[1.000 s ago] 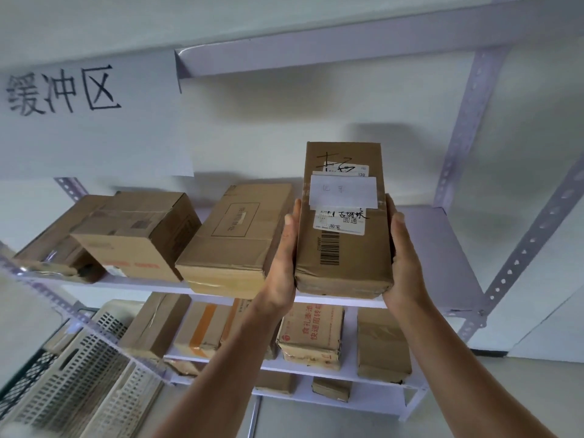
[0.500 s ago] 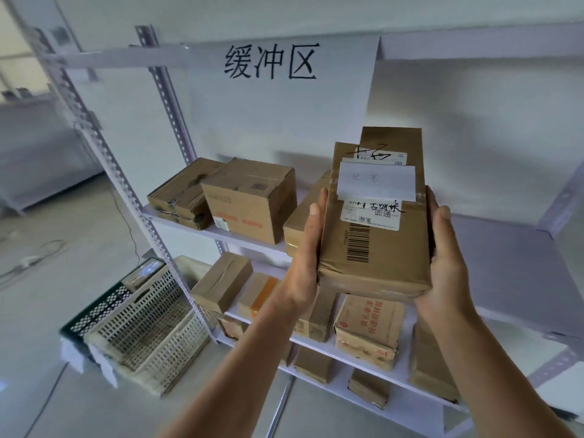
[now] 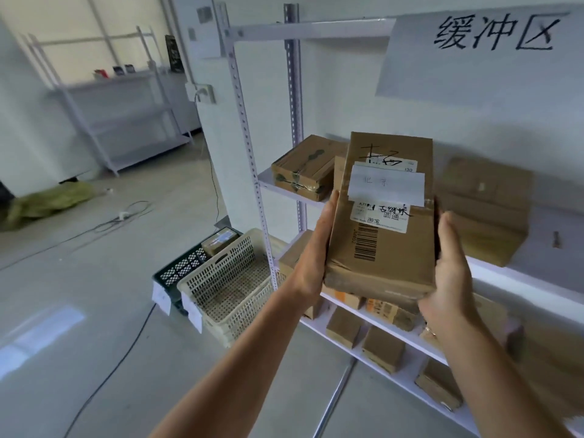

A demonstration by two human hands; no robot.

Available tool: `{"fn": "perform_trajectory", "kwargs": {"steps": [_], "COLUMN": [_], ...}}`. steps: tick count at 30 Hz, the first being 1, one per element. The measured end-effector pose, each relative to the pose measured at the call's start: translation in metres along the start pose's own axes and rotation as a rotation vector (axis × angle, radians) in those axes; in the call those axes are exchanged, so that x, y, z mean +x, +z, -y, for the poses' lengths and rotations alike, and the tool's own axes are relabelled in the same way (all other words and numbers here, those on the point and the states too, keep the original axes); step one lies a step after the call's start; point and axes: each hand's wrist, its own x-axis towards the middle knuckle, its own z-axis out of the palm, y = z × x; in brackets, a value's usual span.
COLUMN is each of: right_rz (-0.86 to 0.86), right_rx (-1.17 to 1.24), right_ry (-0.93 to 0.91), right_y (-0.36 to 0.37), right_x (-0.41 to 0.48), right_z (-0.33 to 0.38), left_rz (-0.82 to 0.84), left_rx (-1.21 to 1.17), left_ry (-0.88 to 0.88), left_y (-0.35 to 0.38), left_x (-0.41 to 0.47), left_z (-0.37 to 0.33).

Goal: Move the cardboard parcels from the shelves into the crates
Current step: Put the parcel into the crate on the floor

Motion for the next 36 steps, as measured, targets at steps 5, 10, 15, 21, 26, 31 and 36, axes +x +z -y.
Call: {"fn": "perform_trajectory", "kwargs": {"steps": [5, 10, 15, 21, 26, 31, 36], "right_rz": [0.071, 0.167, 0.185, 0.17, 0.203, 0.219, 0.172], "right_rx": [-0.047, -0.067, -0.006, 0.052, 0.016, -0.054, -0.104], "right_ry": [0.07, 0.077, 0.126, 0.168, 0.156, 0.171, 0.161], "right_y": [0.048, 0.097, 0.157, 0.235, 0.293, 0.347, 0.393], "right_x": [0.002, 0.023, 0.056, 0.122, 0.178, 0.212, 0.256], "right_z": [-0.035, -0.077, -0.129, -0.196, -0.243, -0.275, -0.323], "left_rz": [-0.076, -0.142, -0.156, -0.221, -0.329, -0.381, -0.37], "left_rx": [-0.01, -0.078, -0.104, -0.079, -0.006, 0.064, 0.06], "left_ry": [-0.026, -0.044, -0.051, -0.097, -0.143, -0.162, -0.2], "left_y": [-0.056, -0.118, -0.199, -0.303, -0.379, -0.446, -0.521], "left_x": [-0.024, -0.031, -0.016, 0.028, 0.059, 0.085, 0.122], "left_z": [-0.004, -0.002, 0.007, 0.013, 0.007, 0.001, 0.011]}}
